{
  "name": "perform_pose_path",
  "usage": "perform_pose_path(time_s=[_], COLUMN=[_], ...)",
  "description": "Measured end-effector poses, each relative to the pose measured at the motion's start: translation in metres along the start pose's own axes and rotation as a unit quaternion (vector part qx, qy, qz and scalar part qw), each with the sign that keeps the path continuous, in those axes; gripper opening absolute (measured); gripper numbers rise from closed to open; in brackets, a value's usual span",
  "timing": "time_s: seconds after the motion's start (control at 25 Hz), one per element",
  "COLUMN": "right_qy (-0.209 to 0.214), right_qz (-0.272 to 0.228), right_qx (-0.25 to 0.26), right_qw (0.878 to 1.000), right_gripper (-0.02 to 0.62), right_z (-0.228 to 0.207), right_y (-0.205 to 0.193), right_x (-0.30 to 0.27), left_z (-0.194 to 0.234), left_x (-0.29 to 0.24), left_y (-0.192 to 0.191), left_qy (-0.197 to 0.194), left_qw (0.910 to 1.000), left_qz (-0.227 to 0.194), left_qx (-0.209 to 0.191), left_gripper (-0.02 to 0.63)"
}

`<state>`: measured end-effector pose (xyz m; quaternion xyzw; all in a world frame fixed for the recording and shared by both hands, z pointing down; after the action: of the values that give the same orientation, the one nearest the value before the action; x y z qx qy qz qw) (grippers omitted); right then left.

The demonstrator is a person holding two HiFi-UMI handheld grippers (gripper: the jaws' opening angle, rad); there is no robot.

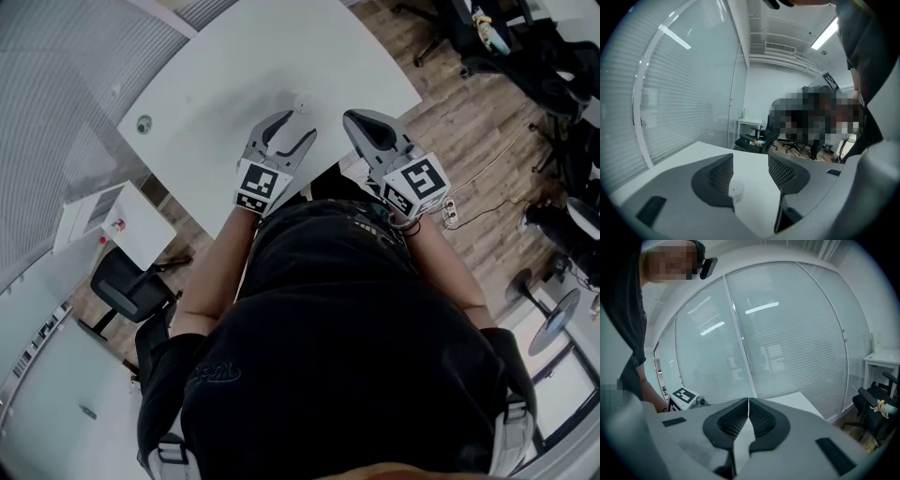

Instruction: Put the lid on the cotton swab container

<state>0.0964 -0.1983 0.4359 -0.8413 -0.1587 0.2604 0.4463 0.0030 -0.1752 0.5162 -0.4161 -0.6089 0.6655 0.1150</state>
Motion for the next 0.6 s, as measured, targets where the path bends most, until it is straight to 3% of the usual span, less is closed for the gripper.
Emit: perform_pose_path(time_s=[0.36,0.6], right_qy=[0.008,0.014], right_qz=[0.019,0.029], right_qx=[-0.005,-0.009], right_qw=[1.0,0.999], right_gripper=[0.025,0.025], right_z=[-0.025,-0.038], right_y=[-0.001,0.001], right_x=[-0.004,-0.009], left_z=[0.011,0.009], left_x=[-0.039,-0.065], left_y=[-0.056,-0.092], left_qy=[0.023,0.009], left_qw=[0.999,0.9967], left_qz=[0.037,0.079], left_qx=[0.011,0.018], left_gripper=[0.302,0.326])
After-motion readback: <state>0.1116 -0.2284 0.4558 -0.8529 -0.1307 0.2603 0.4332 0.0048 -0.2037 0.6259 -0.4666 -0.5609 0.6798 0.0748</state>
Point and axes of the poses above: the fingertips, and each gripper's own axes: x backward along the fingers, z to its left, y out of its top, the point moved 2 cm from there along x, backward along the fingers, and after that the axes turned 13 degrees about -x, right-handed, at the moved point
